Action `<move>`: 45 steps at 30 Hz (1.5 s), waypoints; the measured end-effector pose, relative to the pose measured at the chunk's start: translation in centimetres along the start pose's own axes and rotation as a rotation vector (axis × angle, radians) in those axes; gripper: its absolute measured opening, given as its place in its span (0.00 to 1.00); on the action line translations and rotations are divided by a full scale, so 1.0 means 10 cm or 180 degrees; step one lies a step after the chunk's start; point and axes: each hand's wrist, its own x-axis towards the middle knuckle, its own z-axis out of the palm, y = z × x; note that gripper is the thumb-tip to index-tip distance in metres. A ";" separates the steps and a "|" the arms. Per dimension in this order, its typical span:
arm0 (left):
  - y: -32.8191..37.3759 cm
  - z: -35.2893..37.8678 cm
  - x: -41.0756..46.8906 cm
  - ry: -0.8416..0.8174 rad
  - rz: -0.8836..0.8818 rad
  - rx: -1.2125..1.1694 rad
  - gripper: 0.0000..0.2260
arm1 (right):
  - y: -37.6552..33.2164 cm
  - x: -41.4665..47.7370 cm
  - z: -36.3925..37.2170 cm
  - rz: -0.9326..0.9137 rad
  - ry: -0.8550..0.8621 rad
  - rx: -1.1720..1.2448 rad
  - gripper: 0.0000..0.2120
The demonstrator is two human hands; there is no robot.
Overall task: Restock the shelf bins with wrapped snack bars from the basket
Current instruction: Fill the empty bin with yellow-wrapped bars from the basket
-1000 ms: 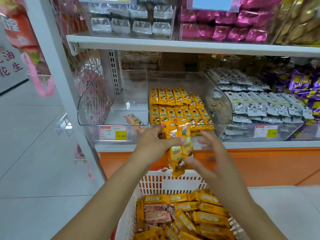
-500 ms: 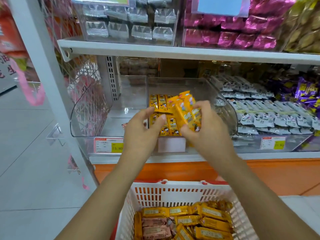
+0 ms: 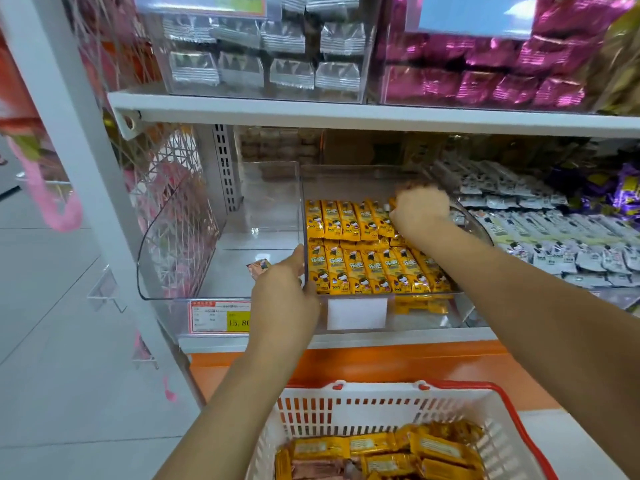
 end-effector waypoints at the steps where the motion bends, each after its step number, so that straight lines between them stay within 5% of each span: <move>1: -0.01 0.00 0.00 -0.0003 -0.0010 0.0007 0.14 | -0.01 0.00 0.07 0.0029 -0.0115 0.0121 0.13; 12: -0.08 -0.01 0.01 0.0016 0.0129 -0.0069 0.20 | 0.08 -0.21 0.12 -0.0027 -0.0699 0.1946 0.22; 20: -0.07 -0.02 -0.15 0.0117 0.0724 0.0394 0.17 | 0.29 -0.77 0.00 -0.0043 0.0450 0.2587 0.12; 25: -0.10 -0.04 -0.50 0.0070 0.1037 0.0715 0.24 | 0.32 -1.59 -0.15 -0.0672 0.0825 0.3008 0.24; 28: -0.24 -0.04 -0.83 -0.0276 0.1337 0.0929 0.15 | 0.30 -1.99 0.05 -0.1109 0.0700 0.2990 0.24; 35: -0.96 -0.06 -1.46 -0.2002 0.0549 0.2191 0.12 | 0.41 -2.64 1.28 -0.1025 -0.1343 0.2376 0.11; 39: -1.36 -0.15 -1.62 -0.2494 -0.0163 0.2747 0.20 | 0.53 -2.94 1.90 -0.0730 -0.2203 0.1663 0.36; 45: -1.55 -0.16 -1.53 -0.2836 -0.0736 0.2846 0.13 | 0.65 -3.15 2.27 -0.0336 -0.2589 0.1700 0.53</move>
